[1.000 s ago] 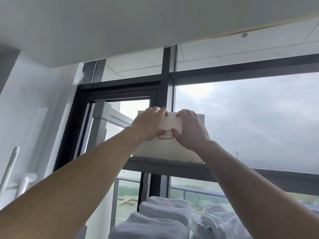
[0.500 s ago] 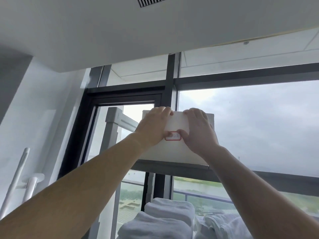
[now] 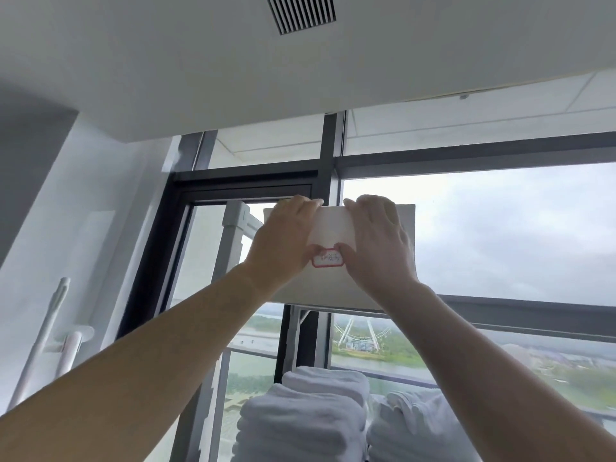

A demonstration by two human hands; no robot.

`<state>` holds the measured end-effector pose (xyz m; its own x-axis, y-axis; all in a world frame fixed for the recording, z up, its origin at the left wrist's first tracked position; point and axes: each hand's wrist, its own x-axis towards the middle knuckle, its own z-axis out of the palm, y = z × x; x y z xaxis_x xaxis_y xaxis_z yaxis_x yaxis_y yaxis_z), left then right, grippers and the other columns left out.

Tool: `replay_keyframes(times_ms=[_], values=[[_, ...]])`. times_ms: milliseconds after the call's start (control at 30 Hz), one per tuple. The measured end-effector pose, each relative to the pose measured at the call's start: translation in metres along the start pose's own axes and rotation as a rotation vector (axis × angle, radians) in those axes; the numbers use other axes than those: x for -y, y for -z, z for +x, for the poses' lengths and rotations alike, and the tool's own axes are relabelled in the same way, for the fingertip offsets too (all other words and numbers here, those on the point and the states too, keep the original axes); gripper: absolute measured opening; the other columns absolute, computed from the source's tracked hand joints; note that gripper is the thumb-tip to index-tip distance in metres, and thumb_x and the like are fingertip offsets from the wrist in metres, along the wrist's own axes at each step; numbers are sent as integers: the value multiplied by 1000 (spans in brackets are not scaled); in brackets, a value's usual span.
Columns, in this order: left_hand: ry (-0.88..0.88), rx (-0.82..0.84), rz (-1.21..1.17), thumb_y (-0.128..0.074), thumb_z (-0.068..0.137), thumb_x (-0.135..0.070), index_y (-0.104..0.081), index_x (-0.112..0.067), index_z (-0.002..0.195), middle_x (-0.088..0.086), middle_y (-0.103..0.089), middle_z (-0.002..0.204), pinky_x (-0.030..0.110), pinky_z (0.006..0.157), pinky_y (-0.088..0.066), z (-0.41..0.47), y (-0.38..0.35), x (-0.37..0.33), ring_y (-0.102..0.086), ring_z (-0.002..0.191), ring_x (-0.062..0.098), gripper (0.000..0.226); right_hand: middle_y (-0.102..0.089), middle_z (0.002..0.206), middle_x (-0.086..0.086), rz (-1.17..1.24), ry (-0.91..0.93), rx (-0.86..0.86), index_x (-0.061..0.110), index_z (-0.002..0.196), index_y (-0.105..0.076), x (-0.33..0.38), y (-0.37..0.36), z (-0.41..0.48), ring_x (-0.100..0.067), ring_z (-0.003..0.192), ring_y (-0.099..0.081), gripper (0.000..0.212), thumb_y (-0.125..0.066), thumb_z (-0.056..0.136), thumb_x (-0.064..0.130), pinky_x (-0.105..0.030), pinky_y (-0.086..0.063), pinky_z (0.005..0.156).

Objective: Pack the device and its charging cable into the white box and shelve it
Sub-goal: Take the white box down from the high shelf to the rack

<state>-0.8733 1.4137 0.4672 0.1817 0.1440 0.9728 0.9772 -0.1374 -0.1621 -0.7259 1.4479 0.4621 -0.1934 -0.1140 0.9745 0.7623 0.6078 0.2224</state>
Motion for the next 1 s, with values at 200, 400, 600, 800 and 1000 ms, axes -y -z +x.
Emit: replay_keyframes(times_ms=[200,400,600,800,1000], values=[[35,-73,90,-75,71,-40,-47,-20,125,-3,-53,118,32,78,-48,-24,23,-33,-46,113,19,64,-54,113,-8,-51,33,-23,6,114,-55,6,38,-20,-25,108,-45,54,-78,66,17,-38,-41,92],[105,-41,119,-75,72,-39,-48,-23,116,-4,-55,114,34,71,-51,-46,50,-89,-49,107,18,54,-58,96,-6,-50,34,-75,10,98,-59,-4,83,-47,-25,88,-54,51,-85,54,16,-30,-30,89],[140,4,119,-66,81,-32,-52,-24,110,-3,-60,103,33,65,-43,-72,81,-152,-54,97,21,33,-58,88,-1,-39,24,-21,14,92,-61,-15,135,-81,-21,76,-55,50,-87,49,19,-29,-33,83],[43,90,206,-64,82,-35,-56,-23,109,0,-67,99,35,76,-43,-97,104,-194,-63,88,26,31,-58,87,0,0,28,-7,15,88,-62,-22,180,-118,-21,77,-55,46,-87,50,17,-27,-27,80],[22,139,-52,-73,75,-16,-59,-17,102,4,-68,85,34,66,-47,-145,135,-226,-63,72,29,30,-58,91,-4,64,43,15,14,93,-62,-15,227,-166,-16,87,-43,48,-86,53,18,-28,-27,86]])
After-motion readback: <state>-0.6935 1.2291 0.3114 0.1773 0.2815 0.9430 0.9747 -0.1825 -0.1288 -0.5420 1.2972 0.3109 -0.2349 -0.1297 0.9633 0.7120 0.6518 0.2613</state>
